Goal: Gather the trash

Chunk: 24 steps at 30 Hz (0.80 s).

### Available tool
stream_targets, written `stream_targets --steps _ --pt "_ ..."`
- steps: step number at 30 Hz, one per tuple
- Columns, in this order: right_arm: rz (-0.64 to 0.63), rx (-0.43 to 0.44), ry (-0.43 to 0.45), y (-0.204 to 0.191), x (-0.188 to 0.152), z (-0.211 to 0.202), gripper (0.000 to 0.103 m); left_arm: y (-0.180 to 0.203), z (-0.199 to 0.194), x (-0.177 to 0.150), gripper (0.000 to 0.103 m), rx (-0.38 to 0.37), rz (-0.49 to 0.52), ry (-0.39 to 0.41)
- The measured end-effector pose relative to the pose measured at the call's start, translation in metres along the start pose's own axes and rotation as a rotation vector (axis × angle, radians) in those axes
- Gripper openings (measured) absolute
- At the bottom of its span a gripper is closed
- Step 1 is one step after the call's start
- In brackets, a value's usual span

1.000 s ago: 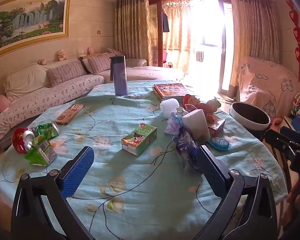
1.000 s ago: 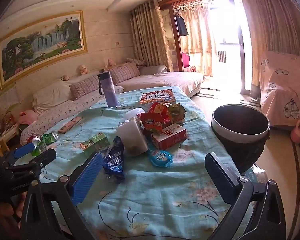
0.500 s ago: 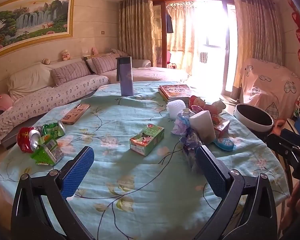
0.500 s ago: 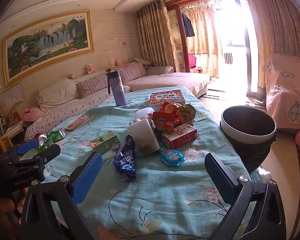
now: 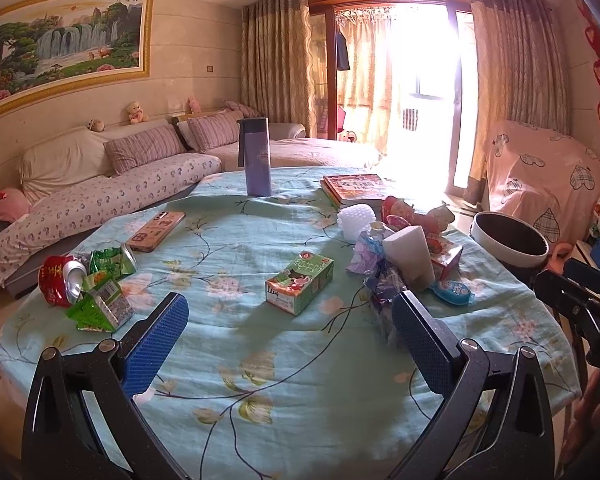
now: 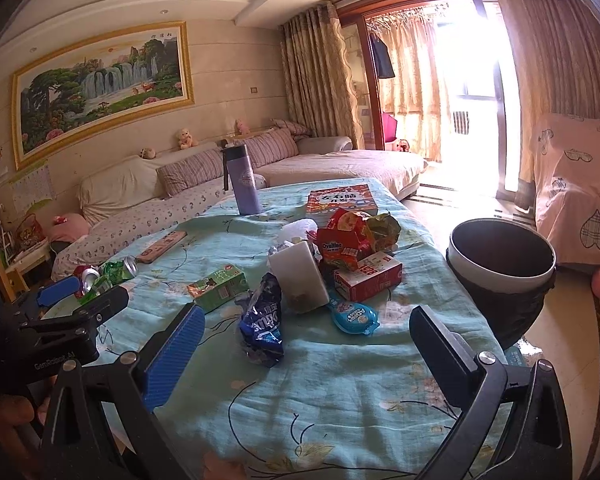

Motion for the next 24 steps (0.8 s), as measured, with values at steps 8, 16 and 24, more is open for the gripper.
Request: stream_targets --steps 8,16,24 --pt "0.013 0.004 0.012 0.0022 0.0022 -0.0033 0.103 0.001 -0.0021 0.0014 0.103 0.001 0.001 0.008" --pt "0.01 0.005 0.013 0.0015 0.0023 -0.0039 0.103 0.0015 -0.0025 0.0025 0.103 0.004 0.002 0.011" --pt "0.005 0.012 0.011 -0.0013 0.0021 -0.0027 0.103 0.0013 -0.0028 0.0031 0.103 0.0 -0.002 0.011"
Point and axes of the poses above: each gripper's, at about its wrist camera, not at the fingertips, and z roughly the way its jaws point, y to its right, x to its top, the point moved 7 cm from there along z, roughly the way its jaws point, and after that the axes turned 4 degrees about z, right-handed, at the moved point
